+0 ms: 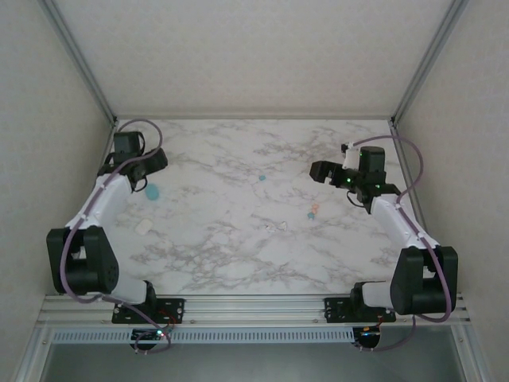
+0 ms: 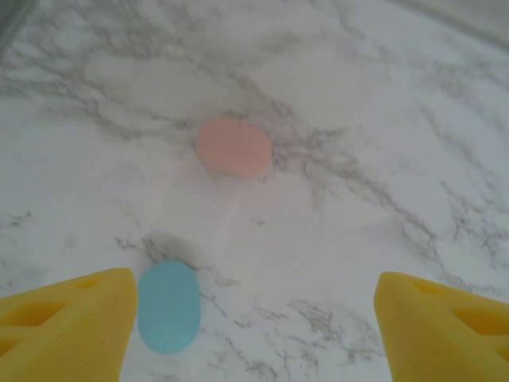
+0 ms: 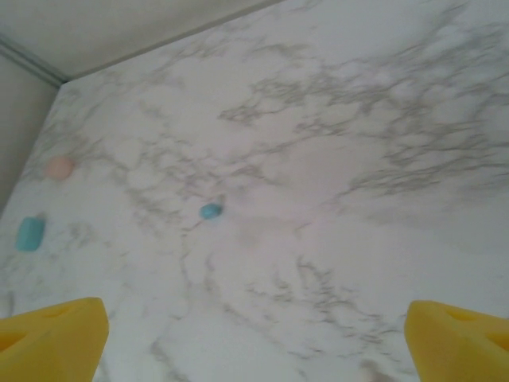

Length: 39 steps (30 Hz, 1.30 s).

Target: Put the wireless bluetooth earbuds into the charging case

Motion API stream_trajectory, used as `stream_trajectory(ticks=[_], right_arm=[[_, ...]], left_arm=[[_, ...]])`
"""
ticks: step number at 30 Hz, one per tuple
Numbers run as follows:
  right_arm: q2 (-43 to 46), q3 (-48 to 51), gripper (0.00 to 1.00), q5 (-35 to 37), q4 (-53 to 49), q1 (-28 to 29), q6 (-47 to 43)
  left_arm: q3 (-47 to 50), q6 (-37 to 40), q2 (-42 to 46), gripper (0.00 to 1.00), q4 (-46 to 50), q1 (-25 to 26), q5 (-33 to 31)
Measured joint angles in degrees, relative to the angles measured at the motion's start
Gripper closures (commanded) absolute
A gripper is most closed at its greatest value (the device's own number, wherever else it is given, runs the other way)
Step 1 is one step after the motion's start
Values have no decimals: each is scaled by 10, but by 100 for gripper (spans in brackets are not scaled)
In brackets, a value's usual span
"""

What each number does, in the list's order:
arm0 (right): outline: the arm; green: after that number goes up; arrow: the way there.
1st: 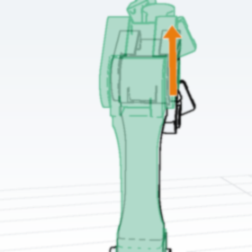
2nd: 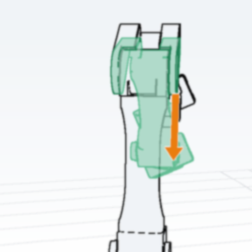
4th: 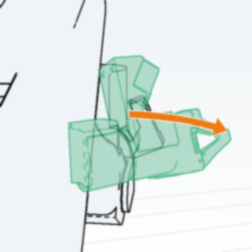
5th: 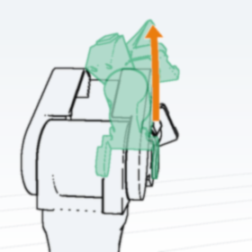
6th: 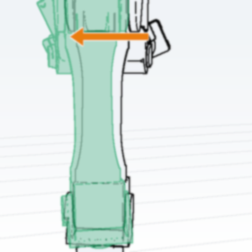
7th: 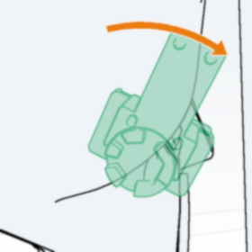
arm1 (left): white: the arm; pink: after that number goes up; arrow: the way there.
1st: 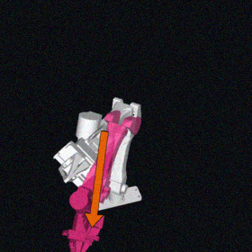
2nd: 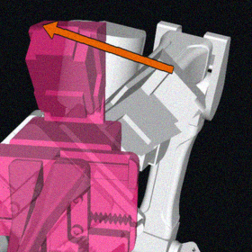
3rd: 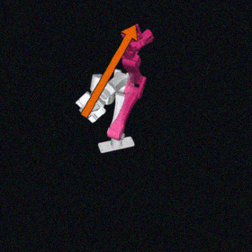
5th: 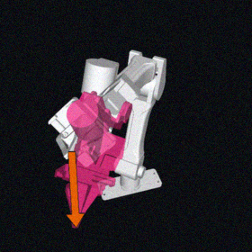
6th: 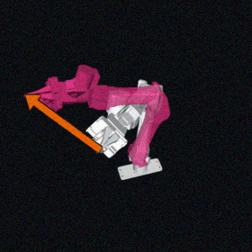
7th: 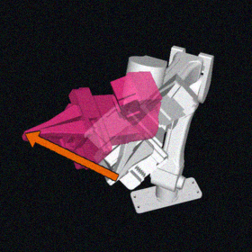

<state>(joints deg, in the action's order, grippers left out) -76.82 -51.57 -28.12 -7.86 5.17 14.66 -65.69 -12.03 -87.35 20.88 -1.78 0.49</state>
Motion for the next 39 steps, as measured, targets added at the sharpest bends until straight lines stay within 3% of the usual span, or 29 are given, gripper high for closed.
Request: stream_trajectory(ticks=[7,11,17,26,39], right_arm=[[-15,-35,9,-35,-40,17,-7],[-15,-39,9,-37,-59,25,-12],[-14,-39,8,-33,-81,28,-16],[-4,-37,6,-15,-97,28,-15],[2,-33,4,0,-106,28,-11]], left_arm=[[-115,12,-139,32,108,-10,13],[-222,26,-238,27,160,-10,-3],[-323,11,-320,17,204,-11,-25],[-468,-74,-428,19,272,-13,-38],[-557,-246,-503,22,333,-13,-54]])
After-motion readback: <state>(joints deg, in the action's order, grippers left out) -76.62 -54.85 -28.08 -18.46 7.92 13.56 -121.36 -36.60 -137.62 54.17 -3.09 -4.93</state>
